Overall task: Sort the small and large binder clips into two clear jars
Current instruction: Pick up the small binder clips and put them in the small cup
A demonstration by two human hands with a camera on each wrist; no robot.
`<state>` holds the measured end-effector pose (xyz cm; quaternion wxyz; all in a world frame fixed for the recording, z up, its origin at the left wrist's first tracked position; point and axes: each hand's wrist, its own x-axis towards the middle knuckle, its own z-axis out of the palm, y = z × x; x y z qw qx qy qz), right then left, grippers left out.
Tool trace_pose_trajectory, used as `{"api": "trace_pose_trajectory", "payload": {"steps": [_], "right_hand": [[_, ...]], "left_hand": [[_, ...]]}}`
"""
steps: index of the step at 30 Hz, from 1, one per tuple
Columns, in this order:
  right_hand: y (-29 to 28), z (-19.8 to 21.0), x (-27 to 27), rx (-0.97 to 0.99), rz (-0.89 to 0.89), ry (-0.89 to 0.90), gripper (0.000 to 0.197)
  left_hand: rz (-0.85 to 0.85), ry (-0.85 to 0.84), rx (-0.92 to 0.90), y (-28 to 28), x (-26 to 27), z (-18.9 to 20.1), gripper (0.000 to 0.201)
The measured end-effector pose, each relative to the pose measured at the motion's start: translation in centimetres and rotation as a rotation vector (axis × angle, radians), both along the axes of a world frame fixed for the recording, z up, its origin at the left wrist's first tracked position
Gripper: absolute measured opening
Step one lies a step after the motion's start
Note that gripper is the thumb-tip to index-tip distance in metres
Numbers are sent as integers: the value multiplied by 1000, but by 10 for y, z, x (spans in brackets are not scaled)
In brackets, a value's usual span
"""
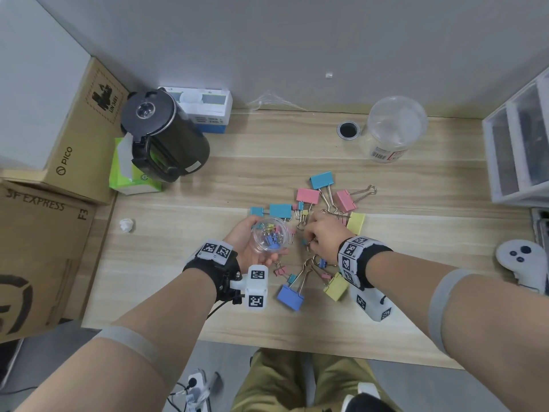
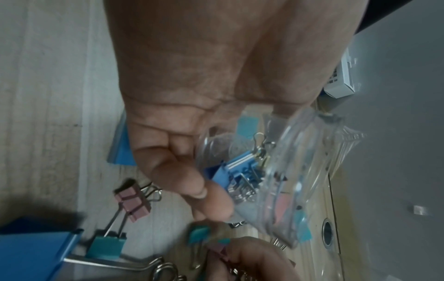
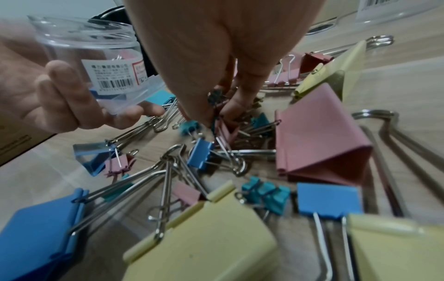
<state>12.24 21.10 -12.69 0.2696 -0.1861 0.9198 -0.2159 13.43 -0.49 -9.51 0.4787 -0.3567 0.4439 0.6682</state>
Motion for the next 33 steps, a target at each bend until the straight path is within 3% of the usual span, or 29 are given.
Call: {"api": "trace_pose_trajectory", "payload": {"steps": [7, 12, 15, 19, 24, 29, 33], "right_hand": [[1, 2, -1, -31, -39, -29, 13], [-2, 25, -10, -237, -297, -58, 6], [-6, 42, -25, -343, -423, -124, 16], [-23, 65, -33, -496, -391, -218, 24], [-43, 73, -25, -514, -327, -255, 10], [-42, 70, -20, -553, -324, -327, 22], [-32, 71, -23, -636, -424, -298, 12]], "left_hand": [[22, -13, -31, -1, -2, 9, 51], [35, -13, -105, 5, -3, 9, 52], [44, -14, -156, 10, -5, 12, 51], [86, 23, -137, 17, -10, 18, 52], [185, 43, -136, 25, -11, 19, 48], [126, 14, -127, 20, -7, 16, 49], [88, 35, -137, 16, -3, 19, 50]]}}
